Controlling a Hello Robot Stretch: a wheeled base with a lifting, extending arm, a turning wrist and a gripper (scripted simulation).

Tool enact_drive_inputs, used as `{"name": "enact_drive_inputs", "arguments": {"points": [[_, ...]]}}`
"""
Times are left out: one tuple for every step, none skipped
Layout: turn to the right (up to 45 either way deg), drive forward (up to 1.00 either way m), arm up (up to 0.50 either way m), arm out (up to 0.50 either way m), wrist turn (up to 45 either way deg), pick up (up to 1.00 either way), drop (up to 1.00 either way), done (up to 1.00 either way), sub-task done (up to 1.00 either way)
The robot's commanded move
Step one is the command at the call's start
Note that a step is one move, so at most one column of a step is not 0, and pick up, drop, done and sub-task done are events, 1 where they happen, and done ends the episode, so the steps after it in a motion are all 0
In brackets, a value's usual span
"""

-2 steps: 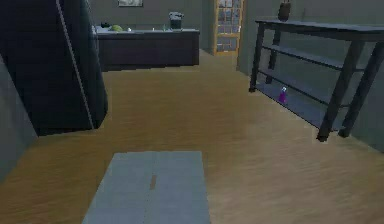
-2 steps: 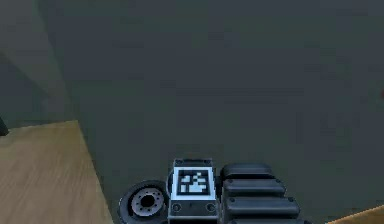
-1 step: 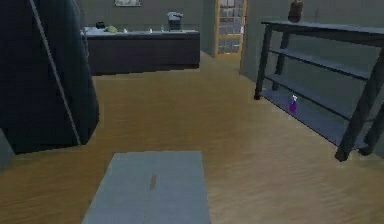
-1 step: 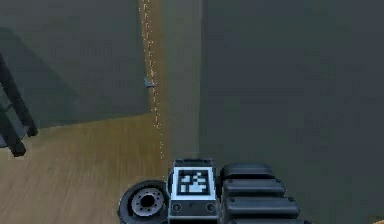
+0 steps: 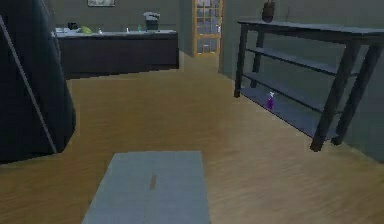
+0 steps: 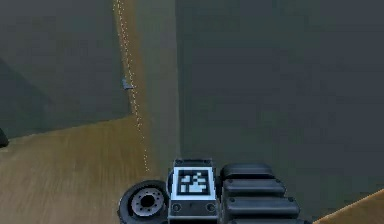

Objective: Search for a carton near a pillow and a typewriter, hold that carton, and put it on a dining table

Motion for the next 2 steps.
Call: {"name": "enact_drive_inputs", "arguments": {"points": [[0.0,1.0,0.0,0.0,0.0,0.0,0.0,0.0,0.0],[0.0,1.0,0.0,0.0,0.0,0.0,0.0,0.0,0.0]]}}
